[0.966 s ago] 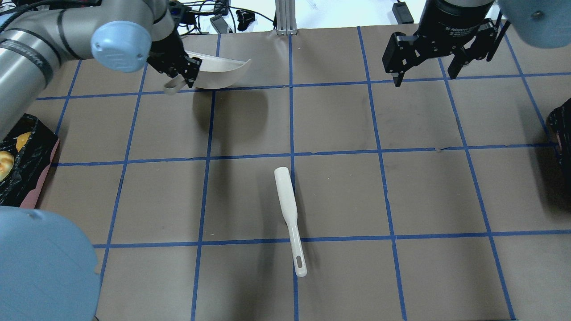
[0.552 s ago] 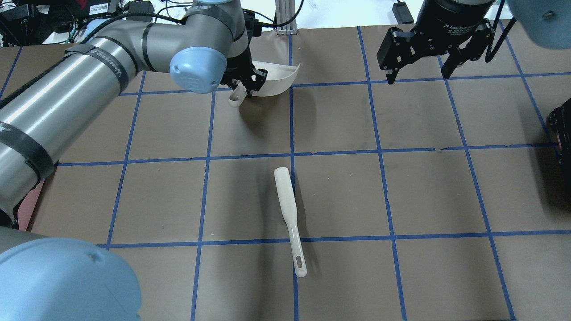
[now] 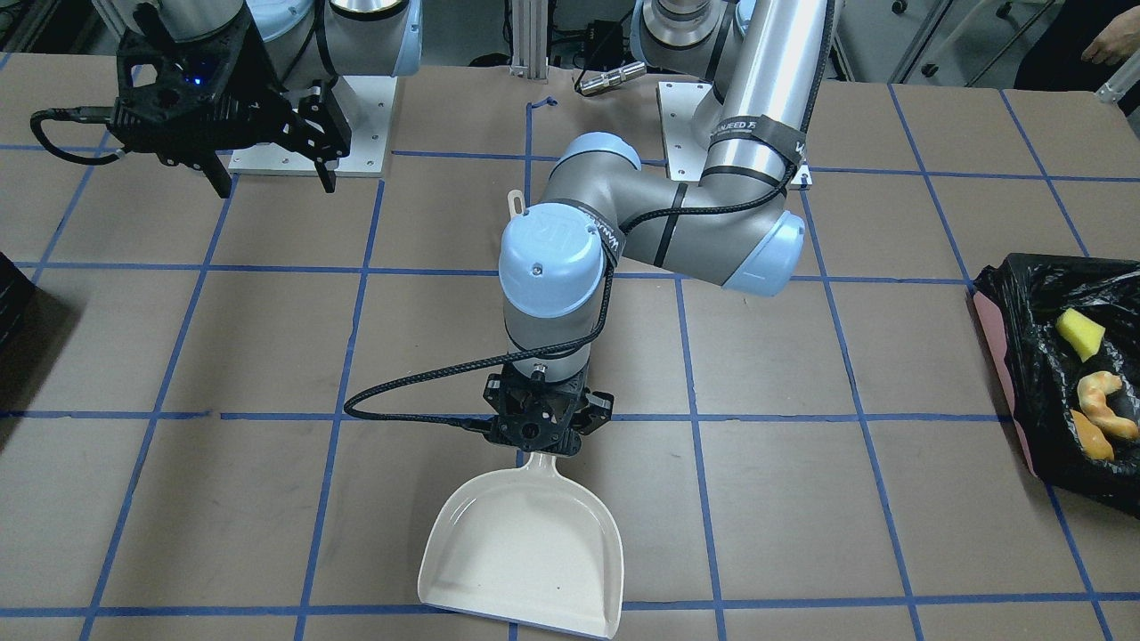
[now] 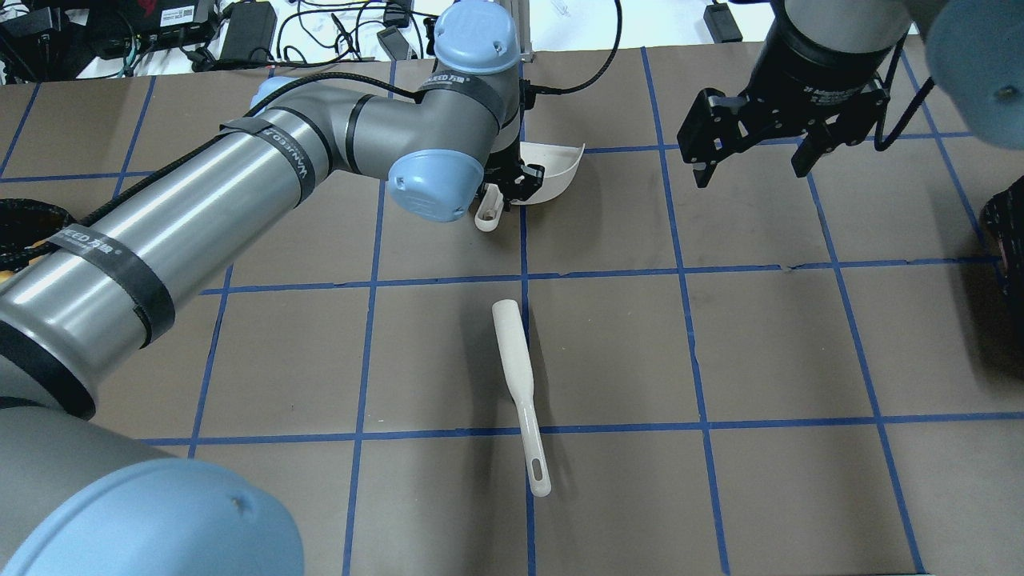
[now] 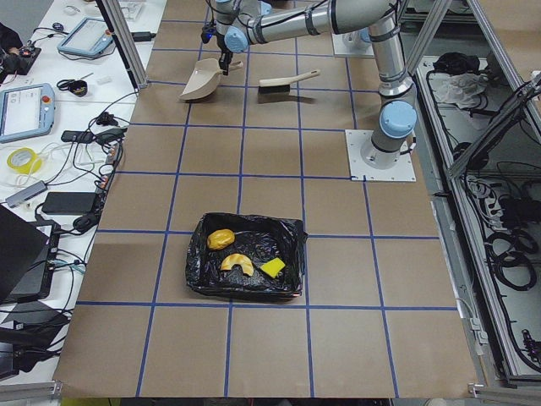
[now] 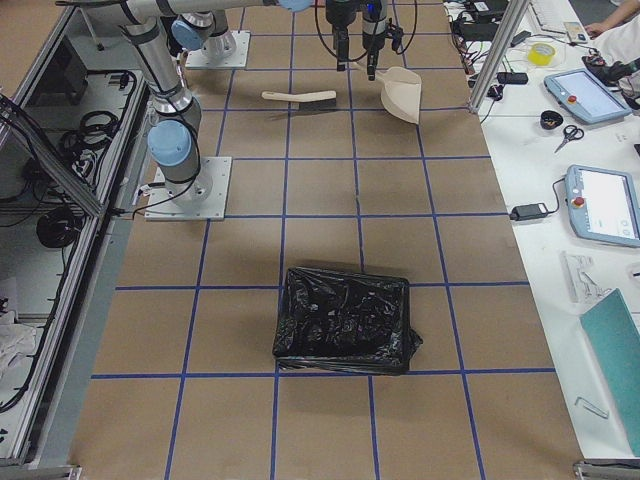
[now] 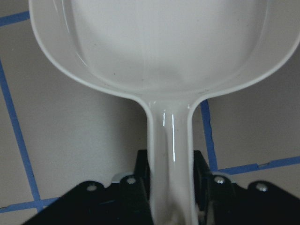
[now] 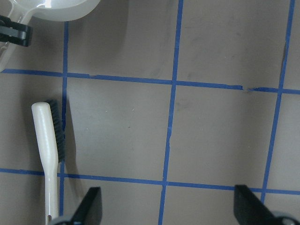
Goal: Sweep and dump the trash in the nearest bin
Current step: 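Set the empty dustpan down with left gripper while right gripper rises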
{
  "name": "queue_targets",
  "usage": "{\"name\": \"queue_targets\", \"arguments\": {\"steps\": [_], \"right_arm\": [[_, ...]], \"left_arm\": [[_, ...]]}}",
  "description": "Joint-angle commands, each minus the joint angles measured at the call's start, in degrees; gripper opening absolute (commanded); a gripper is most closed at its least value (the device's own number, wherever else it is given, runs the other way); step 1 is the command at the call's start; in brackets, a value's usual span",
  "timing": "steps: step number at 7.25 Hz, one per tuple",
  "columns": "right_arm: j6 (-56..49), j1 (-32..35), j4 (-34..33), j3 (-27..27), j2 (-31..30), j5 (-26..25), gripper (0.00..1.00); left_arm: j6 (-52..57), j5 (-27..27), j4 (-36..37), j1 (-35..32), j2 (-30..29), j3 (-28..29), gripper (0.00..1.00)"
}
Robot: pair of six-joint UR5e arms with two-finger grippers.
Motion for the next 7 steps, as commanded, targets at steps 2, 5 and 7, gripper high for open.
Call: {"name": "queue_targets", "arguments": {"steps": [2,5,7], "right_arm": [[-1.6,0.1,-0.1,1.7,-1.5,0.5,1.0],[-2.1,0.1,0.6,1.8,-1.8,0.3,1.0],[-2.7,0.1,0.7,2.1,-2.4,0.2,1.0]], "left_arm": [[-0.3,0.4,2.2,-1.2,0.6,-3.9,0.0],[-2.8,0.9,2.9,-1.3,0.1,-4.8,0.0],[-5.2,0.8,2.9,-2.1,0.4,-4.9,0.0]]}}
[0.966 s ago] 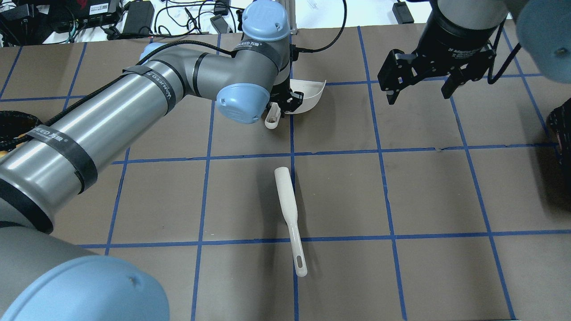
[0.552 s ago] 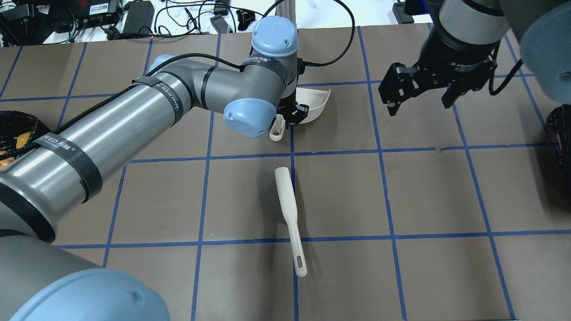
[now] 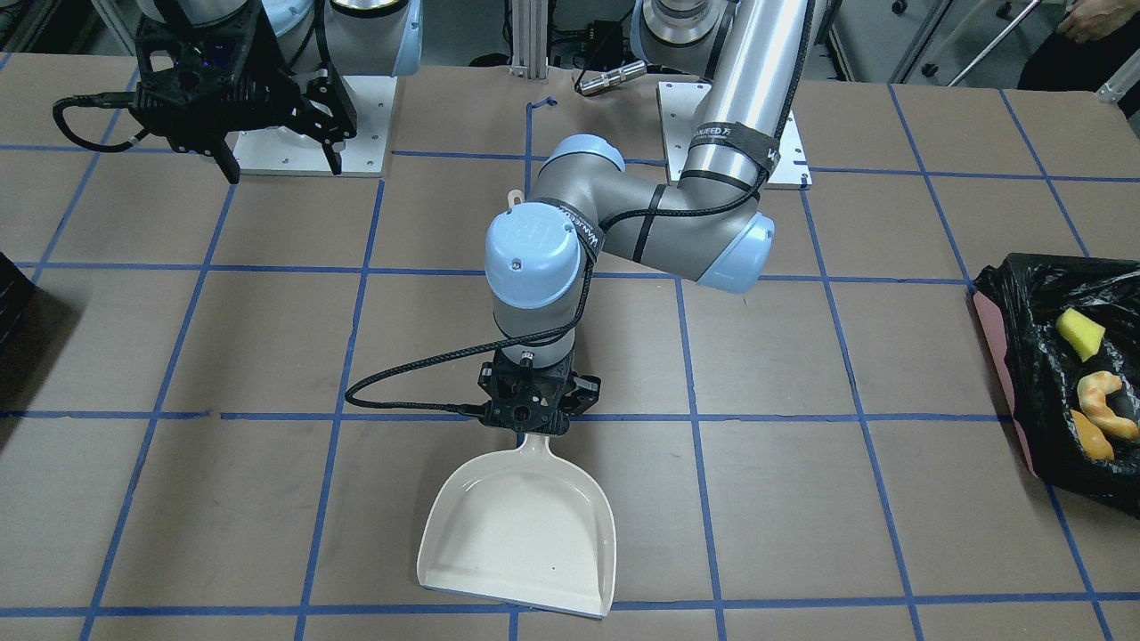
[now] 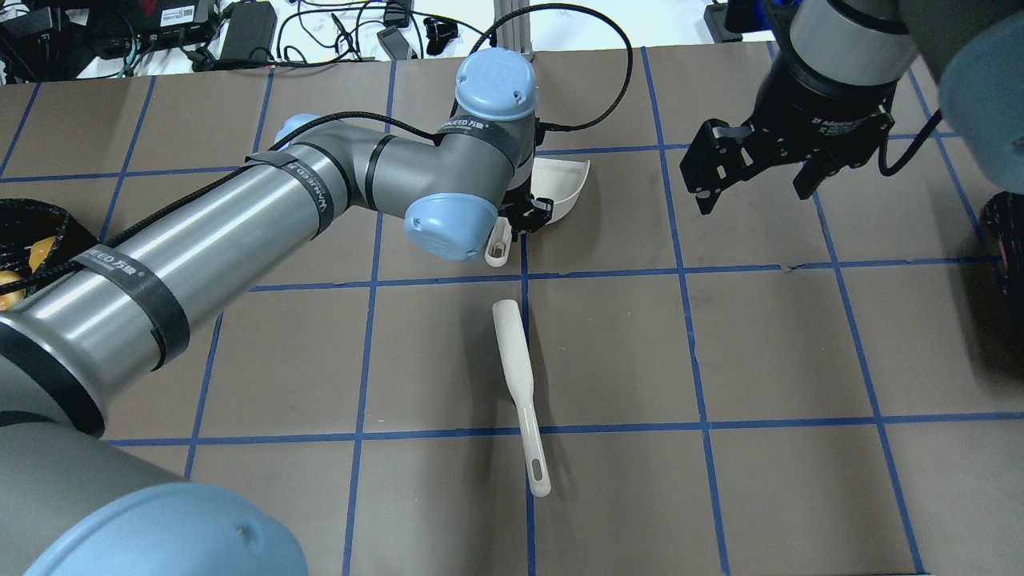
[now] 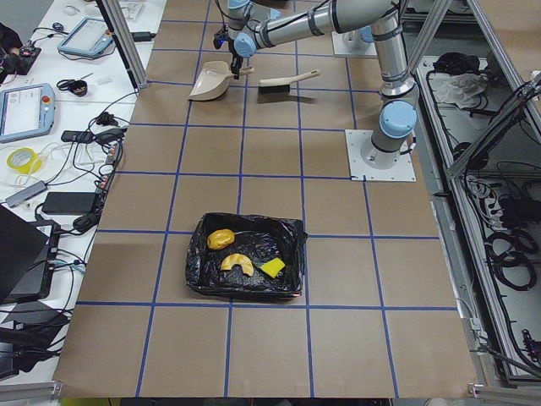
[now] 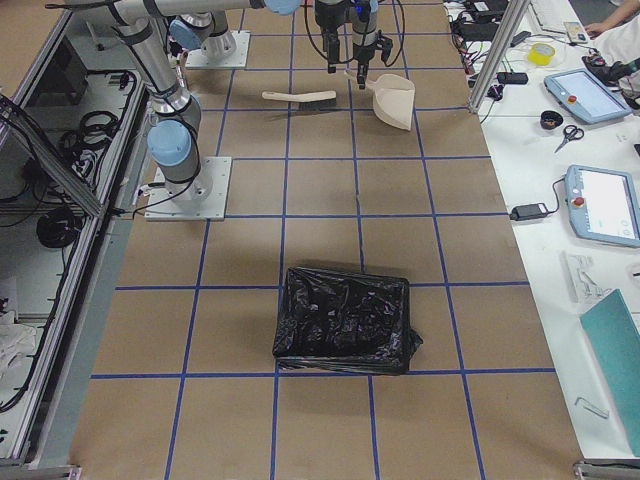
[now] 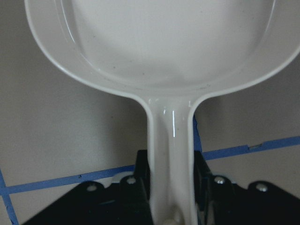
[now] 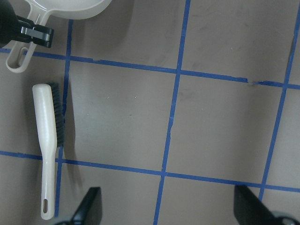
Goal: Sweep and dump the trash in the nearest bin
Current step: 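Set the empty dustpan down with left gripper while right gripper rises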
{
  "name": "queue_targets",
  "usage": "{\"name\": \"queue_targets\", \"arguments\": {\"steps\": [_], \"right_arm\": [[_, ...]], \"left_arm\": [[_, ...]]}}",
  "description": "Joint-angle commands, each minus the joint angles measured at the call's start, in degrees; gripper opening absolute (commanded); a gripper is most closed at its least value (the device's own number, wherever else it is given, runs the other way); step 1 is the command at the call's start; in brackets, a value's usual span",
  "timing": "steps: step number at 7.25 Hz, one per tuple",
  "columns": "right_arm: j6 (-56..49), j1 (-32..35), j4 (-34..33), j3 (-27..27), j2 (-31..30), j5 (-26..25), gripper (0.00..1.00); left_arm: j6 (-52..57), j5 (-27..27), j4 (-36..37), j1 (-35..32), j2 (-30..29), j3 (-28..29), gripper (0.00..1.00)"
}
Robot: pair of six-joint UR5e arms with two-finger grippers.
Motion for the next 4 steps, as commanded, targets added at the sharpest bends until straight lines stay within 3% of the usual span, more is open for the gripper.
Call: {"name": "queue_targets", "arguments": {"steps": [1,3,4], "right_arm": [[-0.3,0.0,1.5,0.1,-0.3,-0.1,1.0],[-0.4,0.0,2.4,0.1,-0.4,-0.2,1.0],[-0.4,0.0,2.4,0.1,-0.4,-0.1,1.0]], "left_arm": [[-2.3,0.0,0.0,-0.5,0.3,-0.1,0.0],[-2.4,-0.1,0.0,-0.7,0.0,-0.1,0.0],[-2.3,-0.1,0.1,-0.9,-0.3,-0.3,0.71]]}}
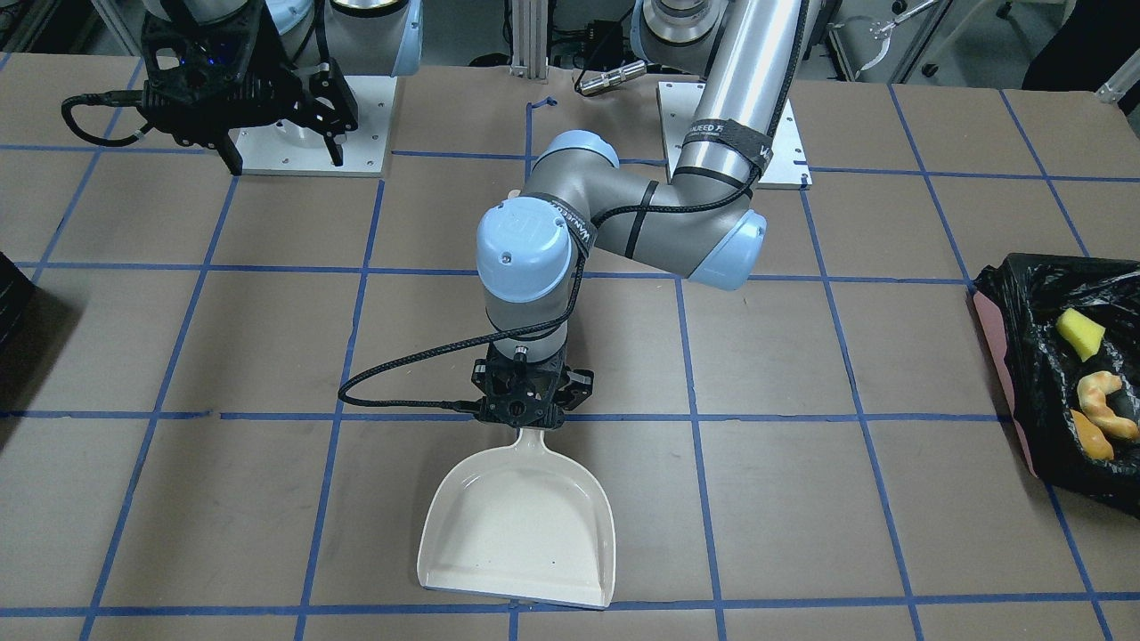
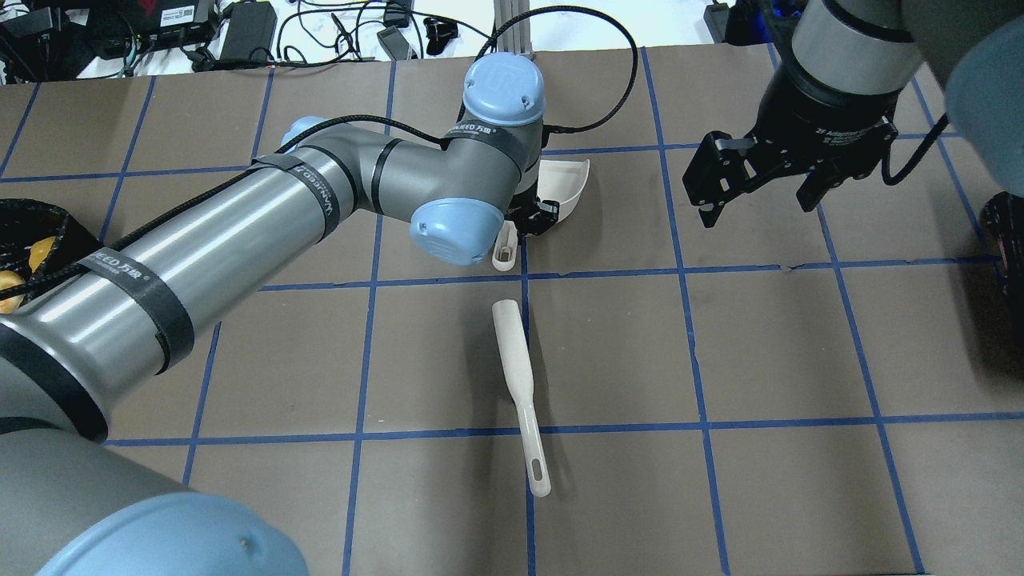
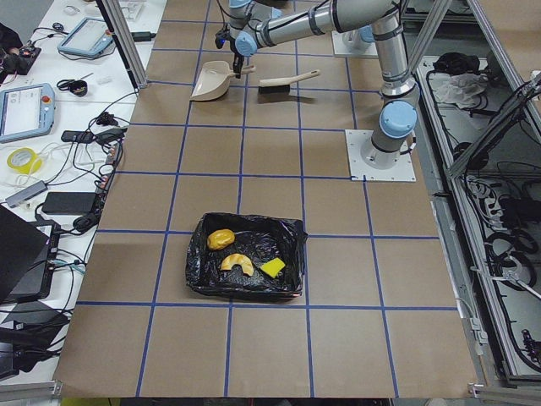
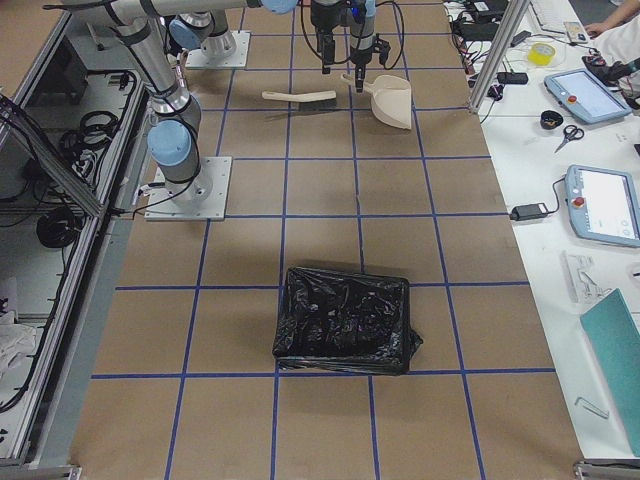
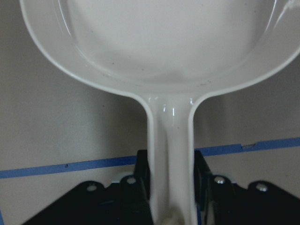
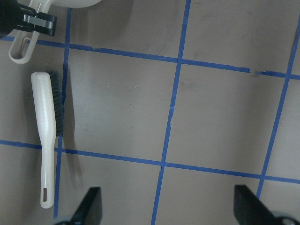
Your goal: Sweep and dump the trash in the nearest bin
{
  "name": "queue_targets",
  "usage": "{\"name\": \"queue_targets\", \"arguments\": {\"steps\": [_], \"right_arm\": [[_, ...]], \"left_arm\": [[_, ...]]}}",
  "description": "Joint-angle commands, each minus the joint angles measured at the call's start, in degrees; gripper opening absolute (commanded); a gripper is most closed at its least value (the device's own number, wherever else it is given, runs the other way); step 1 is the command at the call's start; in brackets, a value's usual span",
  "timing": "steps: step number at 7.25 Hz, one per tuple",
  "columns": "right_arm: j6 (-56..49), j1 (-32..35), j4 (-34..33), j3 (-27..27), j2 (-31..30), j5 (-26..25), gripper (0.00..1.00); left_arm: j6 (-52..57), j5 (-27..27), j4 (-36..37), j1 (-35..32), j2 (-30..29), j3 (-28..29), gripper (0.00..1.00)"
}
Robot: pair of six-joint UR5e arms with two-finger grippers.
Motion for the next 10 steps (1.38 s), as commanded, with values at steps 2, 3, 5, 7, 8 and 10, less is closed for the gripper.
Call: {"name": "queue_targets", "arguments": {"steps": [2,3,5,7,8,10], "right_arm": [[-0.1,0.0,-0.4,0.0,0.1,0.1,1.0],[0.0,0.0,-0.5,0.0,0.1,0.1,1.0],[0.1,0.0,-0.6,0.0,0.1,0.1,1.0],[0.1,0.0,-0.6,-0.1,0.1,0.1,1.0],[0.1,0.0,-0.6,-0.1,0.1,0.1,1.0],[0.2,0.0,-0.6,-0.1,0.1,0.1,1.0]], "left_arm": [[-0.2,0.2,0.1,-0.4,1.2,-0.8,1.0],[0.6,0.1,0.0,-0.1,2.3,-0.5,1.0],[1.0,-0.3,-1.7,2.4,4.4,0.0,1.0],[7.2,-0.8,-11.8,9.4,10.2,0.1,1.0],[8.2,-0.8,-18.1,11.5,13.9,0.5,1.0],[9.7,-1.4,-31.5,11.9,23.0,0.7,1.0]]}}
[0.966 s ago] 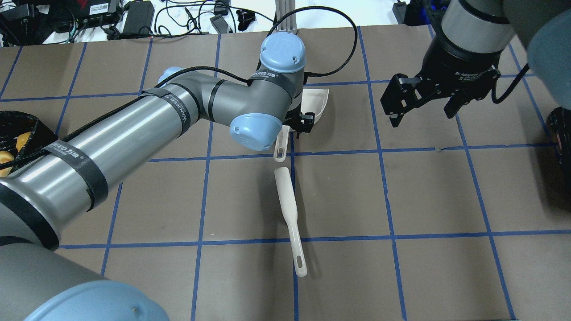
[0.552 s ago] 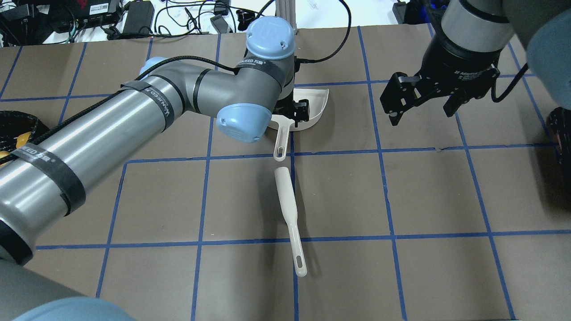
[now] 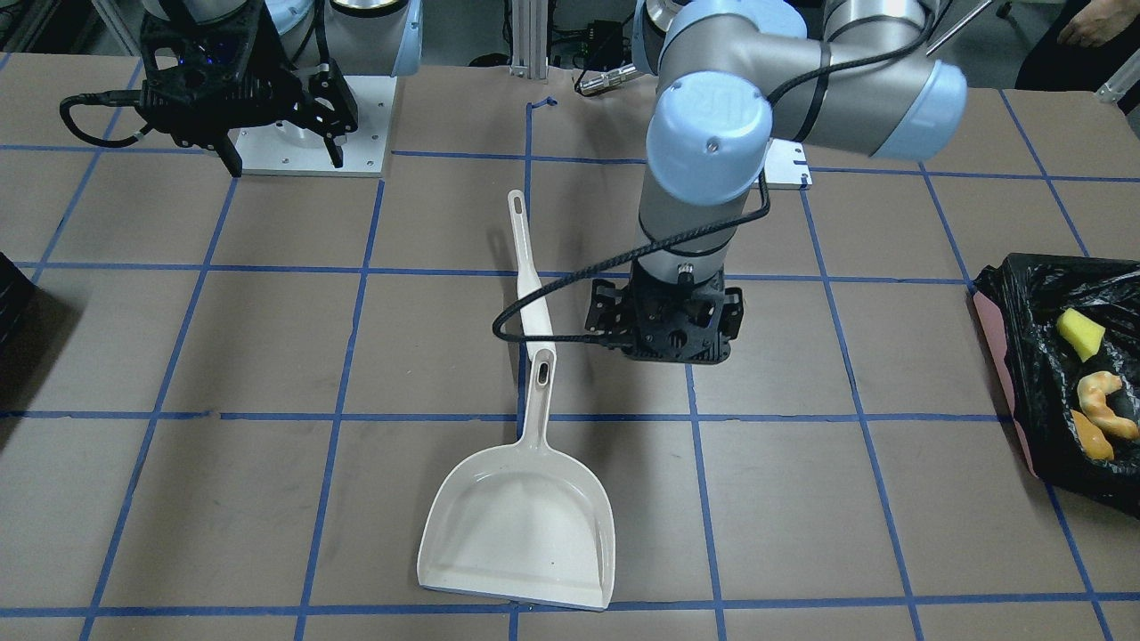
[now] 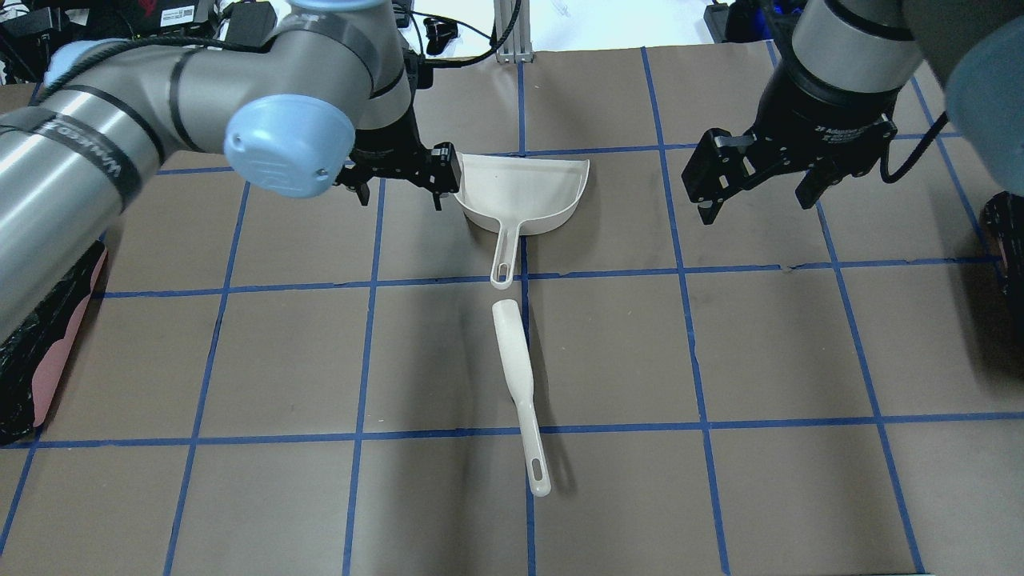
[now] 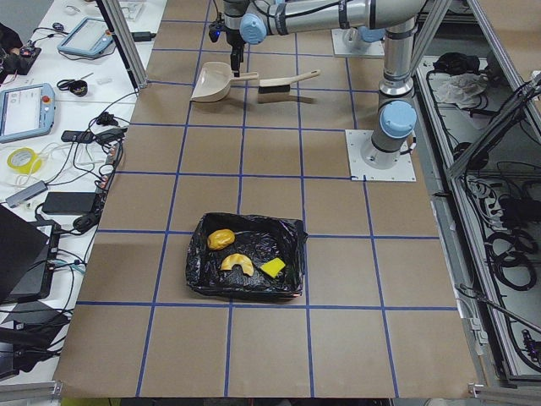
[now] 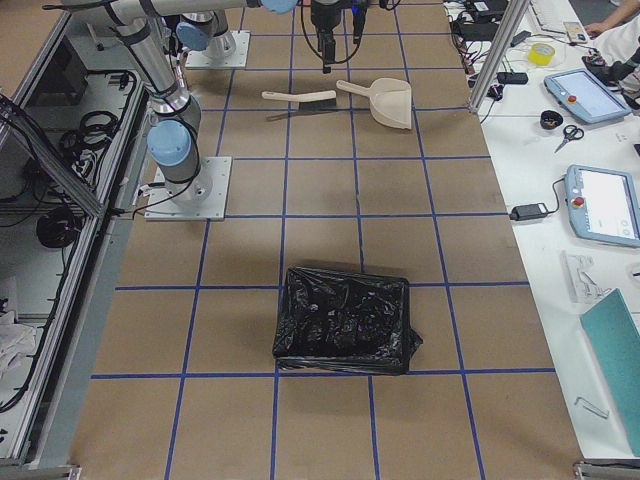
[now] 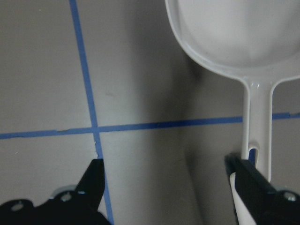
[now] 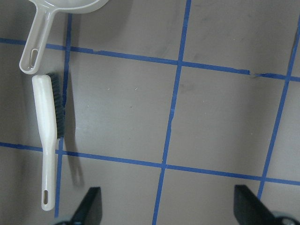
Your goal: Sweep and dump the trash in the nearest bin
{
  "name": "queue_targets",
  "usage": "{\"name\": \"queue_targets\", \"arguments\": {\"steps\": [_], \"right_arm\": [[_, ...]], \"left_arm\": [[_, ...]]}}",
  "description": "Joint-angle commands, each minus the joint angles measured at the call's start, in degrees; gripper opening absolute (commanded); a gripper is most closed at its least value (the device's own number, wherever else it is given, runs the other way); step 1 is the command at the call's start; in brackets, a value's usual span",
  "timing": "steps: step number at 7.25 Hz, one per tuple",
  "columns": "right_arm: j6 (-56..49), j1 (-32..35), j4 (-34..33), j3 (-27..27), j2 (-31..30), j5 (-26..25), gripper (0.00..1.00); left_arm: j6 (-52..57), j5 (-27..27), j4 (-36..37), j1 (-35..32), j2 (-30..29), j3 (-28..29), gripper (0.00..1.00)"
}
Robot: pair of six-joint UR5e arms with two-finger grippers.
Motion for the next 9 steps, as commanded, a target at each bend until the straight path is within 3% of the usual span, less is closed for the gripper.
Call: {"name": "queue_targets", "arguments": {"steps": [1,4,5,6,9], "right_arm": [[0.1,0.0,-0.1,0.0,0.0,0.0,1.0],[0.1,0.0,-0.1,0.0,0.0,0.1,1.0],[0.1,0.0,-0.1,0.0,0.0,0.1,1.0],[-0.1,0.0,-0.1,0.0,0.0,-0.1,1.0],[-0.1,0.0,-0.1,0.0,0.0,-0.1,1.0]], "left_arm": [[0.7,-0.6,-13.2,0.5,10.1,-0.5,1.0],[1.0,-0.6,-12.7,0.8,13.9,-2.0,1.0],[3.3,-0.8,-3.1,4.1,13.9,-1.0,1.0],[3.5,-1.4,-2.2,8.0,13.2,-0.6,1.0],[3.7,-5.9,-4.2,9.2,13.7,0.1,1.0]]}}
